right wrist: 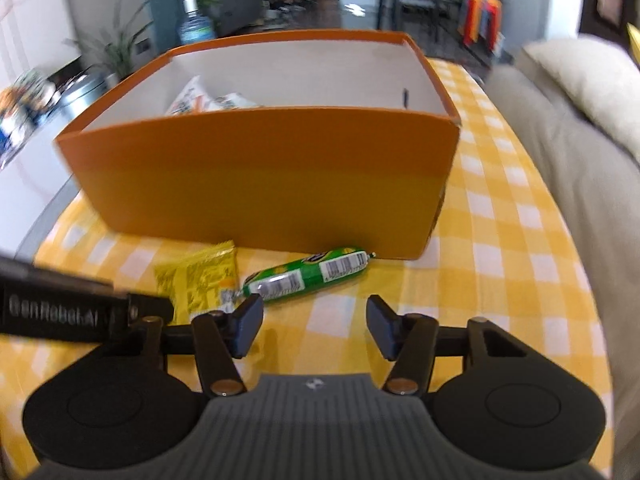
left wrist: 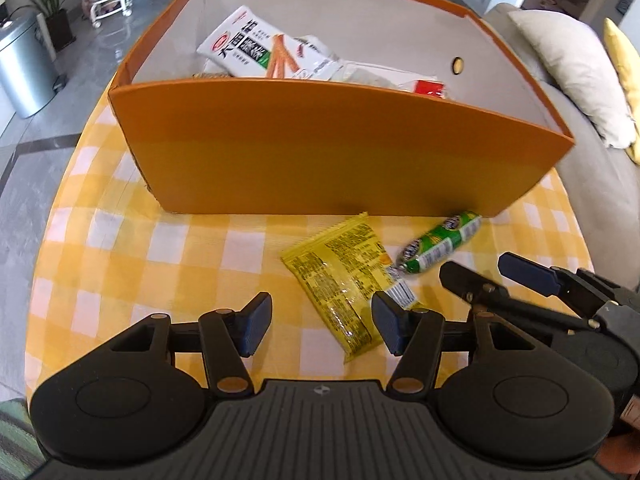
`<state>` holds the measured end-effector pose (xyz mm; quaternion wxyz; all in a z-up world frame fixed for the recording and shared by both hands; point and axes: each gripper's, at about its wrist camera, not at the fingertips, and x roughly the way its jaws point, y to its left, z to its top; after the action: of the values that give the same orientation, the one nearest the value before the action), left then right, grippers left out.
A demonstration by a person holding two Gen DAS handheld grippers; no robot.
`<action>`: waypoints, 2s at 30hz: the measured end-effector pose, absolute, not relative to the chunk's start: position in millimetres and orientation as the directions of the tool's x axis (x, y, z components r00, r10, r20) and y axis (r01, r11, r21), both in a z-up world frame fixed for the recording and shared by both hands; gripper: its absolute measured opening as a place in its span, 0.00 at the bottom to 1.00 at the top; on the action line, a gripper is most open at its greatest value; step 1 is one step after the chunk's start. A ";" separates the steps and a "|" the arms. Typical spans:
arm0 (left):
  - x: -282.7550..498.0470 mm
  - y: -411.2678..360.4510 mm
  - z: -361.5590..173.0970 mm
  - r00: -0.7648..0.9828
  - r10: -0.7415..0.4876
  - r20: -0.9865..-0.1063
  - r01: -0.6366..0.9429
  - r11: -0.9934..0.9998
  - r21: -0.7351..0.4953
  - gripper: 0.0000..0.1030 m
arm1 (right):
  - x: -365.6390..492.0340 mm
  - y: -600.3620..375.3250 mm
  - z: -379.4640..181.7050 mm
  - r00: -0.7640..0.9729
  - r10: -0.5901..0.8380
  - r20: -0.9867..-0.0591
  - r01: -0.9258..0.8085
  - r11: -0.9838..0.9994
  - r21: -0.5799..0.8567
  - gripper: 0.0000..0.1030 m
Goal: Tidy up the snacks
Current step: 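Grasp the green sausage with the right tool while the left tool grasps the yellow bag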
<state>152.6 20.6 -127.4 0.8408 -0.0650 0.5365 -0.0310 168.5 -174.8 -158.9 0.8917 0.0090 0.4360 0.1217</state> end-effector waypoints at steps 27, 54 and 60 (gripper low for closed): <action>158.0 17.4 -130.4 0.395 -0.059 -0.917 -0.075 0.993 -0.096 0.66 | 195.8 -180.9 -167.2 0.485 0.218 -0.847 -0.036 0.972 0.230 0.27; 171.8 -39.0 -150.9 0.319 0.026 -0.948 -0.202 0.979 -0.041 0.93 | 140.7 -200.9 -174.6 0.572 0.161 -0.805 -0.346 0.936 -0.059 0.21; 174.3 -52.5 -157.9 0.333 0.069 -0.941 -0.166 0.986 0.013 0.90 | 142.7 -200.8 -176.2 0.578 0.168 -0.798 -0.338 0.940 -0.046 0.22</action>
<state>174.3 -52.5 -157.9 0.8152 -0.0425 0.5731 0.0720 142.7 -200.8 -176.2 0.8829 -0.0972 0.4364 0.1434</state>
